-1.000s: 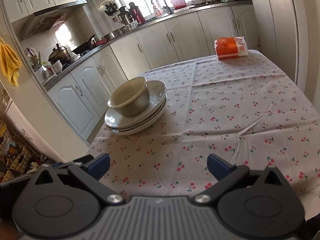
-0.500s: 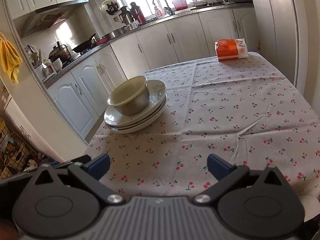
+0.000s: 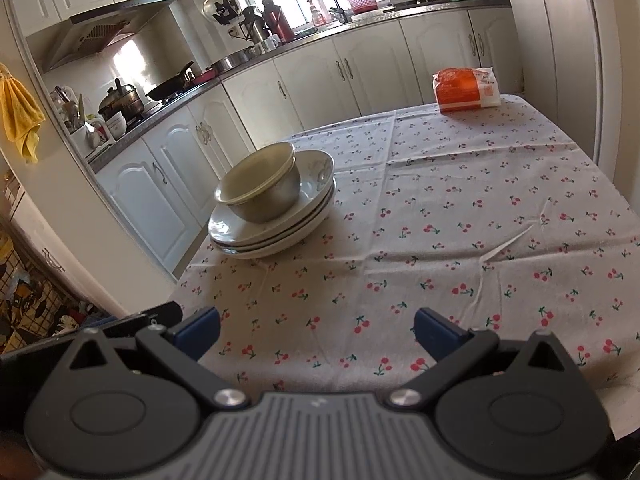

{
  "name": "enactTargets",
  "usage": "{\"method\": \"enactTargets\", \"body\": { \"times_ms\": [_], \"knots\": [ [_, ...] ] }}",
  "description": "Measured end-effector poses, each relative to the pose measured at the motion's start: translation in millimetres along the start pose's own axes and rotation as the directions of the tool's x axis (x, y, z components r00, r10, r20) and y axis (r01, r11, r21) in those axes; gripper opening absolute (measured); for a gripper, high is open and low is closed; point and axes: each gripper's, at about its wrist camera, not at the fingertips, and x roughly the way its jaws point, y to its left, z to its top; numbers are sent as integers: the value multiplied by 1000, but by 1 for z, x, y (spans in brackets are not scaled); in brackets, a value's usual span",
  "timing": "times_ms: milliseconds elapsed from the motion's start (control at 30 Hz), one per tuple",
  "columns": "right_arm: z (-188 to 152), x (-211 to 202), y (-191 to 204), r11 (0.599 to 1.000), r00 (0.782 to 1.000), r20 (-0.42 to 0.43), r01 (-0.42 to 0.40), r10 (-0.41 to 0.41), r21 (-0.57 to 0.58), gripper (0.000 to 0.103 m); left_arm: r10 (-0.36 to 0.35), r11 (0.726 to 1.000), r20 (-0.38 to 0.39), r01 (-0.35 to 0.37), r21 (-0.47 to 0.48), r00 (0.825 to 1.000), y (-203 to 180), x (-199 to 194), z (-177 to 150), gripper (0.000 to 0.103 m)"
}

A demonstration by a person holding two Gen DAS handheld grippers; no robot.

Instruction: Organize plates and bowls

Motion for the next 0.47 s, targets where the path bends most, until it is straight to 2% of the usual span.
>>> {"method": "enactTargets", "body": {
  "times_ms": [267, 467],
  "knots": [
    [-1, 5, -10, 1000, 1000, -10, -6, 6, 23, 102, -38, 999, -14, 38, -26, 999, -1, 9, 1, 103],
    [5, 9, -32, 996, 1000, 3, 25, -25, 83, 102, -80, 997, -13, 80, 15, 997, -18, 18, 6, 103]
  ]
}}
